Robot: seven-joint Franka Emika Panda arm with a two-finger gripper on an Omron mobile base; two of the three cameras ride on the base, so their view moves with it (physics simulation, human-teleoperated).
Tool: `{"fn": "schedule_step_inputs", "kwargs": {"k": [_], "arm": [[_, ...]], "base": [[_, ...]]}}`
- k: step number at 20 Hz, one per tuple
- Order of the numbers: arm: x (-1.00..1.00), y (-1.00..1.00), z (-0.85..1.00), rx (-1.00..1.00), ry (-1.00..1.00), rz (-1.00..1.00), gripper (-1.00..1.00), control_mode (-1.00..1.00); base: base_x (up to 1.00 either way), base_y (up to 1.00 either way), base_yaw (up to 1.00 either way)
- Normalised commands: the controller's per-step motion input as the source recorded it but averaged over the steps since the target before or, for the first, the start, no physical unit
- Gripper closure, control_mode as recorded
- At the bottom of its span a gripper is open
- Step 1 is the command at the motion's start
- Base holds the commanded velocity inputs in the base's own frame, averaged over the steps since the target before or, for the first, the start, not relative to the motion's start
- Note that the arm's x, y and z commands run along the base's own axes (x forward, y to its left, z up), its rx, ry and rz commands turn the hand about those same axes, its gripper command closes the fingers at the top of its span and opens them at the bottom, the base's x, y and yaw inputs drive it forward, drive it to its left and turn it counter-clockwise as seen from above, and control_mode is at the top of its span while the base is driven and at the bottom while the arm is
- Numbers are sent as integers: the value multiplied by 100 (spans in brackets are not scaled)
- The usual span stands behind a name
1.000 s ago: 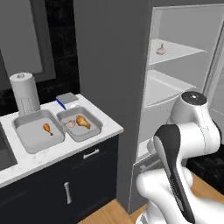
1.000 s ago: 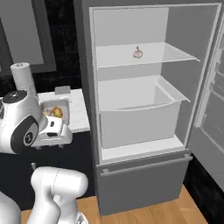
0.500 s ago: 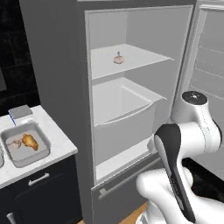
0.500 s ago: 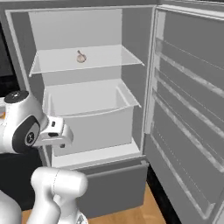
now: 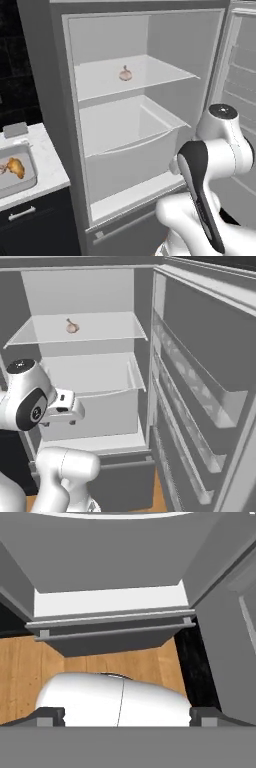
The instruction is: Place one garlic and one chicken drumstick in each tupperware on the nearby counter, to pack two identical lunches.
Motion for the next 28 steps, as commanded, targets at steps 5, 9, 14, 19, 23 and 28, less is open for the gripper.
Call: {"fn": "schedule_step_inputs", "kwargs": {"k": [5,9,14,19,23,28], "arm": [[0,0,0,0,0,0,-100,100],[0,0,0,0,0,0,-100,100],[0,0,0,0,0,0,-100,100],[0,0,0,0,0,0,-100,100],[0,0,0,0,0,0,-100,100],[-6,0,63,-6,-48,2,-100,-100]], "base": [[23,-4,34],[54,-20,34],[70,-38,19],[9,-15,0],[-4,0,0],[0,0,0]]}}
